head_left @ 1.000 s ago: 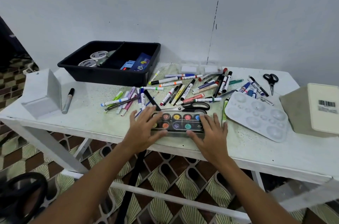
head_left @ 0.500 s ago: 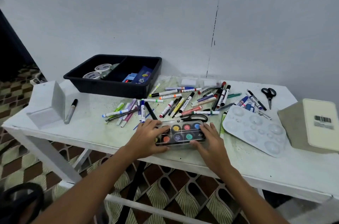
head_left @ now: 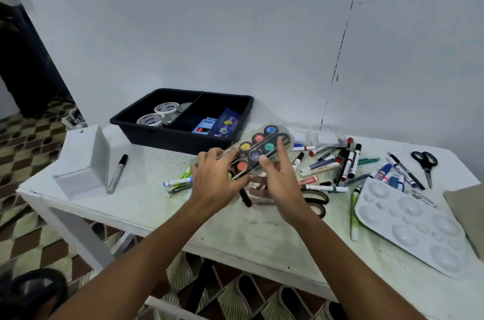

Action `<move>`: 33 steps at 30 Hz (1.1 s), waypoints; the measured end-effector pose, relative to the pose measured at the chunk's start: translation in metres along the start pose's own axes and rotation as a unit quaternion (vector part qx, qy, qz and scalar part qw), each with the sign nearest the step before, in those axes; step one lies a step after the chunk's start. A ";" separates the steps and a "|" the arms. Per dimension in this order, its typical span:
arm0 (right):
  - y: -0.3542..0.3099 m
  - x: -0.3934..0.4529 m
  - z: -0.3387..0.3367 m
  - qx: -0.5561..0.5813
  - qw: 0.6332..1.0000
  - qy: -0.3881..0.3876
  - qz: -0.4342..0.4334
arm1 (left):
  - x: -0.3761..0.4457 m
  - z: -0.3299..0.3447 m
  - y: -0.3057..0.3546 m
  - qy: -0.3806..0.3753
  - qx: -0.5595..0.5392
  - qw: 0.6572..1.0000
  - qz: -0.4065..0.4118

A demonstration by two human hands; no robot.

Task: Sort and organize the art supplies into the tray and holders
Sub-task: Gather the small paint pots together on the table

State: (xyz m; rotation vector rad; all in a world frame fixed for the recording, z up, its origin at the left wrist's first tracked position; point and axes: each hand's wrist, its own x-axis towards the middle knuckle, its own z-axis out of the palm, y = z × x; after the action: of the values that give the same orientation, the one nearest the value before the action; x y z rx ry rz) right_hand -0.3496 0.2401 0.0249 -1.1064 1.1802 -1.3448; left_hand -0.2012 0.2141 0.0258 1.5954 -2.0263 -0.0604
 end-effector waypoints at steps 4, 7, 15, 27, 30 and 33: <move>-0.013 0.060 0.039 0.049 0.998 0.032 0.015 | 0.048 -0.018 -0.031 -0.026 -0.033 0.999 -0.013; -0.024 0.107 0.062 0.037 0.998 0.049 0.009 | 0.081 -0.030 -0.059 -0.060 -0.075 0.995 0.010; -0.046 0.228 0.110 -0.034 0.998 0.016 0.049 | 0.180 -0.036 -0.148 -0.096 -0.139 0.983 0.075; -0.013 0.314 0.144 -0.190 0.976 0.008 0.107 | 0.275 -0.013 -0.227 -0.203 -0.013 0.956 0.213; 0.000 0.318 0.151 -0.228 0.967 0.002 0.115 | 0.281 0.001 -0.230 -0.241 0.056 0.938 0.242; 0.009 0.323 0.154 -0.253 0.959 0.001 0.127 | 0.284 0.011 -0.230 -0.275 0.104 0.918 0.267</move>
State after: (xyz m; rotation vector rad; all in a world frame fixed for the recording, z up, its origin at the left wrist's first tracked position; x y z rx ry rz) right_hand -0.2251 -0.0958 0.0407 -1.2500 1.6625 -0.8656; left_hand -0.0422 -0.1154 0.0440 1.1579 -2.9381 -0.0989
